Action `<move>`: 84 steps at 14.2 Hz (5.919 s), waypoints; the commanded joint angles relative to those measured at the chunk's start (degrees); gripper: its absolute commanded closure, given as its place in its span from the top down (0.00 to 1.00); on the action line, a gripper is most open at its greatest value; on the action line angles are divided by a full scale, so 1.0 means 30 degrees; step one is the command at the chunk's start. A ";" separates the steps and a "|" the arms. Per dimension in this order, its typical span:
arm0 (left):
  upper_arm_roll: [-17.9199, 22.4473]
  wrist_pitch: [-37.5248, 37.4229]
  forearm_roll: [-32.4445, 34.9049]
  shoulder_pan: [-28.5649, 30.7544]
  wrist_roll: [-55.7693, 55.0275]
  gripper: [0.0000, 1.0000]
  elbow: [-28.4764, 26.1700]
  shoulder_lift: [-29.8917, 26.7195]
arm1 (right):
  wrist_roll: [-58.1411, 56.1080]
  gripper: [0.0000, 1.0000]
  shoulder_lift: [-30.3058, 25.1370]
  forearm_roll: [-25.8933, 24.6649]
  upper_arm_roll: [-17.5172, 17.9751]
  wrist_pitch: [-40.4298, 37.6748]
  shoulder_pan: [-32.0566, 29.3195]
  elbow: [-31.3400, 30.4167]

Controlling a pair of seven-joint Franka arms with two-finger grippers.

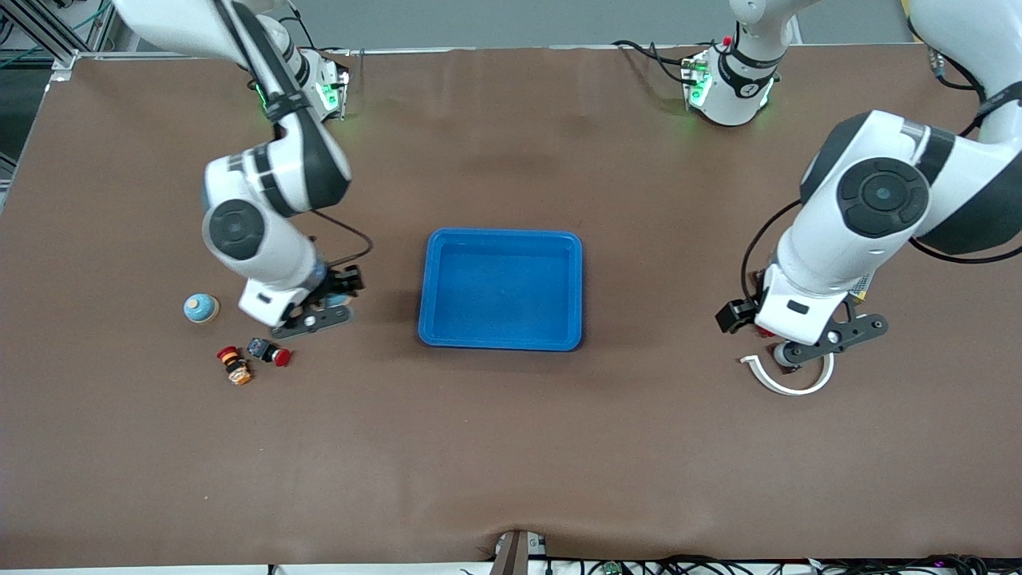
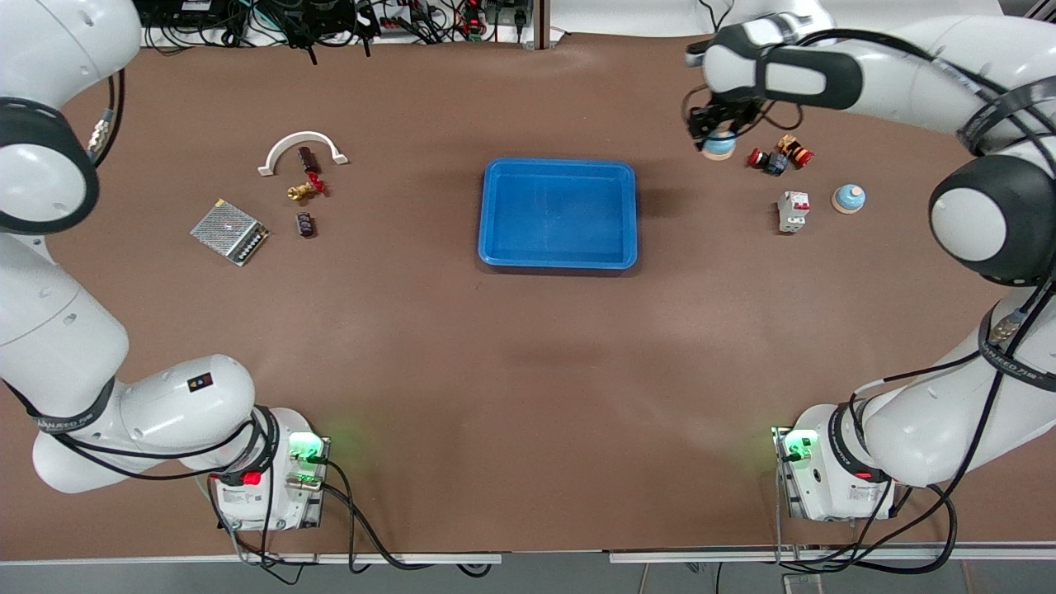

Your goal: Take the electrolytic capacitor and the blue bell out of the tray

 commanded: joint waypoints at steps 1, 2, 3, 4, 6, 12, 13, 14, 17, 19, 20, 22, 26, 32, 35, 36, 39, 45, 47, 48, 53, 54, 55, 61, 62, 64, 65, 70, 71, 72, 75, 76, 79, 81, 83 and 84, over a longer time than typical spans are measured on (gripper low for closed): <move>0.4648 -0.0346 -0.3007 -0.2843 0.2676 1.00 0.0067 -0.2454 | -0.2704 0.41 -0.0719 -0.0179 0.0404 0.0179 -0.1570 -0.1136; 0.6579 -0.0317 -0.4353 -0.3957 0.3935 1.00 0.0038 -0.3185 | -0.3175 0.41 -0.0719 -0.0208 0.0404 0.0412 -0.1893 -0.1428; 0.8484 -0.0229 -0.5787 -0.5070 0.5166 1.00 -0.0050 -0.3860 | -0.3673 0.41 -0.0806 -0.0208 0.0404 0.0850 -0.2186 -0.1924; 0.9866 -0.0228 -0.6759 -0.5864 0.5990 1.00 -0.0138 -0.4417 | -0.3997 0.41 -0.1010 -0.0208 0.0404 0.1869 -0.2392 -0.2799; 1.1514 -0.0374 -0.7906 -0.6573 0.7631 1.00 -0.0400 -0.5355 | -0.4321 0.41 -0.1187 -0.0208 0.0404 0.4619 -0.2453 -0.4819; 1.5151 -0.0375 -1.0020 -0.7657 1.2413 1.00 -0.4672 -1.0187 | -0.4293 0.41 -0.0574 -0.0121 0.0433 0.8090 -0.2424 -0.6821; 1.5154 -0.0375 -1.0021 -0.7659 1.2415 1.00 -0.5115 -1.0716 | -0.4293 0.41 -0.0485 -0.0091 0.0433 0.8439 -0.2395 -0.6851; 1.5154 -0.0404 -1.0021 -0.7659 1.2473 1.00 -0.5438 -1.1099 | -0.4293 0.41 -0.0281 -0.0062 0.0462 0.8993 -0.2336 -0.7141; 1.5125 -0.0492 -1.0079 -0.7660 1.2620 1.00 -0.6143 -1.1980 | -0.4293 0.41 0.0334 -0.0062 0.0463 1.0344 -0.2277 -0.7437; 1.5066 -0.0550 -1.0313 -0.7630 1.2620 1.00 -0.6115 -1.2098 | -0.4293 0.41 0.0744 -0.0062 0.0463 1.0871 -0.2190 -0.7437; 1.5008 -0.0609 -1.0285 -0.7601 1.2678 1.00 -0.6086 -1.2070 | -0.4293 0.41 0.0920 -0.0062 0.0463 1.1048 -0.2189 -0.7437; 1.4978 -0.0697 -1.0197 -0.7630 1.2707 1.00 -0.5940 -1.2040 | -0.4293 0.41 0.1272 -0.0062 0.0492 1.1458 -0.2102 -0.7437; 1.5007 -0.0900 -1.0080 -0.7513 1.3382 1.00 -0.5910 -1.2011 | -0.4293 0.43 0.1449 -0.0062 0.0492 1.1606 -0.2072 -0.7408; 1.5007 -0.1312 -1.0021 -0.7513 1.3411 1.00 -0.5734 -1.1982 | -0.4235 1.00 0.1420 -0.0062 0.0492 1.1461 -0.2101 -0.7291; 1.4978 -0.1312 -1.0021 -0.7571 1.3382 1.00 -0.5705 -1.1895 | -0.4205 1.00 0.1099 -0.0062 0.0492 1.1110 -0.2160 -0.7232; 1.4978 -0.1283 -1.0021 -0.7600 1.3353 1.00 -0.5705 -1.1865 | -0.4205 1.00 0.0924 -0.0062 0.0492 1.0499 -0.2160 -0.7145; 1.4978 -0.1254 -1.0050 -0.7630 1.3294 1.00 -0.5471 -1.1747 | -0.3971 1.00 -0.0333 -0.0062 0.0492 0.7255 -0.2102 -0.6327; 1.4978 -0.1283 -1.0050 -0.7542 1.3235 1.00 -0.5441 -1.1806 | -0.2744 1.00 -0.1567 -0.0062 0.0463 -0.0922 -0.2190 -0.1848; 1.4978 -0.1283 -1.0050 -0.7542 1.3235 1.00 -0.5325 -1.1835 | -0.2477 1.00 -0.1831 -0.0062 0.0433 -0.3207 -0.2277 -0.0063; 1.4978 -0.1283 -1.0050 -0.7542 1.3235 1.00 -0.5324 -1.1835 | -0.2506 1.00 -0.1803 -0.0091 0.0375 -0.4407 -0.2509 0.1280; 1.4978 -0.1312 -1.0050 -0.7513 1.3322 1.00 -0.5324 -1.1864 | -0.2506 1.00 -0.1627 -0.0413 0.0316 -0.8486 -0.4003 0.7029; 1.4978 -0.1312 -1.0050 -0.7513 1.3352 1.00 -0.5324 -1.1864 | -0.2535 1.00 -0.1627 -0.0732 0.0345 -0.8868 -0.4267 0.7616; 1.4978 -0.1283 -1.0050 -0.7513 1.3352 1.00 -0.5324 -1.1835 | -0.2651 1.00 -0.1627 -0.1026 0.0345 -0.8930 -0.4675 0.7941; 1.4978 -0.1312 -1.0050 -0.7513 1.3382 1.00 -0.5324 -1.1835 | -0.2506 1.00 -0.1890 -0.0883 -0.0036 -0.9429 -0.6902 0.9611; 1.4978 -0.1312 -1.0050 -0.7513 1.3382 1.00 -0.5324 -1.1835 | -0.2477 1.00 -0.1920 -0.0882 -0.0064 -0.9429 -0.6964 0.9904; 1.4978 -0.1312 -1.0050 -0.7542 1.3382 1.00 -0.5324 -1.1835 | -0.1925 1.00 -0.1920 -0.0621 -0.0123 -0.9400 -0.7168 1.0228; 1.4978 -0.1312 -1.0050 -0.7542 1.3382 1.00 -0.5324 -1.1835 | -0.0760 1.00 -0.1920 -0.0154 -0.0094 -0.9284 -0.7286 1.0229; 1.5007 -0.1312 -1.0050 -0.7513 1.3411 1.00 -0.5324 -1.1835 | 0.0484 1.00 -0.2300 -0.0121 -0.0035 -0.8317 -0.7287 1.0084; 1.5007 -0.1312 -1.0050 -0.7513 1.3411 1.00 -0.5353 -1.1806 | 0.0453 1.00 -0.2359 -0.0033 -0.0035 -0.8345 -0.7287 1.0083; 1.5007 -0.1312 -1.0050 -0.7513 1.3411 1.00 -0.5324 -1.1806 | 0.0453 1.00 -0.2476 0.0026 -0.0035 -0.8635 -0.7287 0.9996; 1.5007 -0.1283 -1.0050 -0.7483 1.3411 1.00 -0.5324 -1.1806 | 0.0424 1.00 -0.3993 0.0375 -0.0006 -0.8113 -0.8193 0.7133; 1.5007 -0.1283 -1.0050 -0.7483 1.3411 1.00 -0.5324 -1.1806 | 0.0424 1.00 -0.4493 0.0407 0.0081 -0.7966 -0.8108 0.6834; 1.5007 -0.1312 -1.0050 -0.7513 1.3440 1.00 -0.5324 -1.1806 | 0.0424 1.00 -0.5286 0.0349 0.0140 -0.8080 -0.7786 0.6452; 1.5007 -0.1312 -1.0050 -0.7513 1.3440 1.00 -0.5324 -1.1806 | 0.0453 1.00 -0.5931 0.0231 0.0140 -0.8081 -0.7697 0.5925; 1.5007 -0.1312 -1.0050 -0.7513 1.3440 1.00 -0.5324 -1.1806 | 0.0482 1.00 -0.6197 0.0202 0.0170 -0.8081 -0.7494 0.5630; 1.5007 -0.1312 -1.0050 -0.7513 1.3440 1.00 -0.5324 -1.1806 | 0.0540 1.00 -0.6197 0.0173 0.0141 -0.8110 -0.7434 0.5601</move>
